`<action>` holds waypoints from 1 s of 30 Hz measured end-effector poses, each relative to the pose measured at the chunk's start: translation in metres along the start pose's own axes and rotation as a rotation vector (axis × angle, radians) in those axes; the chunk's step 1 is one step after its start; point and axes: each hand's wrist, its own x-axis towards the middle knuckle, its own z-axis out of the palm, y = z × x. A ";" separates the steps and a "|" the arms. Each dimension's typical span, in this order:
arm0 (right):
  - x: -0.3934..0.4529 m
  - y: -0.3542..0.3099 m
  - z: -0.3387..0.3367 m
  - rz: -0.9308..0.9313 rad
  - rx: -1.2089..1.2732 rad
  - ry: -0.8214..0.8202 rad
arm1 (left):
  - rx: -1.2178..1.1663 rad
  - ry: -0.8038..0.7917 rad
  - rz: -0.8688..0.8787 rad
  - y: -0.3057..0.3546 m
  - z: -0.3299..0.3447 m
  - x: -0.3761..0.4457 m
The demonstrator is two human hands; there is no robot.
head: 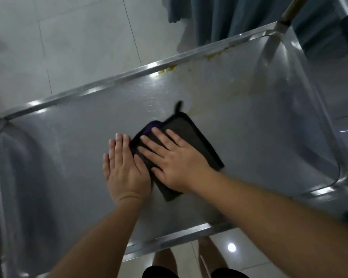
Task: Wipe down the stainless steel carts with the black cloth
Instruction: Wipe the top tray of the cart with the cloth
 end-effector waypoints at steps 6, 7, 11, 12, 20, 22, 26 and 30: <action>0.025 0.091 -0.026 0.035 -0.032 -0.010 | 0.005 -0.008 0.007 -0.001 0.000 -0.001; 0.020 0.113 -0.030 0.127 -0.027 0.008 | 0.009 -0.013 0.013 -0.002 0.000 -0.001; -0.033 0.212 -0.040 0.532 0.003 0.061 | 0.020 -0.036 0.019 -0.001 -0.002 -0.002; -0.049 0.230 -0.040 0.661 0.006 0.072 | 0.021 -0.035 0.019 0.001 -0.002 -0.002; -0.001 0.130 -0.030 1.017 0.135 0.200 | 0.049 -0.030 0.028 0.000 -0.001 -0.001; 0.028 0.075 -0.025 0.777 0.128 0.174 | 0.049 -0.024 0.028 -0.001 0.001 0.000; 0.083 0.034 -0.028 0.106 0.054 0.023 | 0.057 -0.040 0.024 -0.005 0.004 0.000; 0.111 0.055 -0.035 -0.131 -0.030 -0.061 | 0.072 -0.031 0.032 -0.006 0.006 0.001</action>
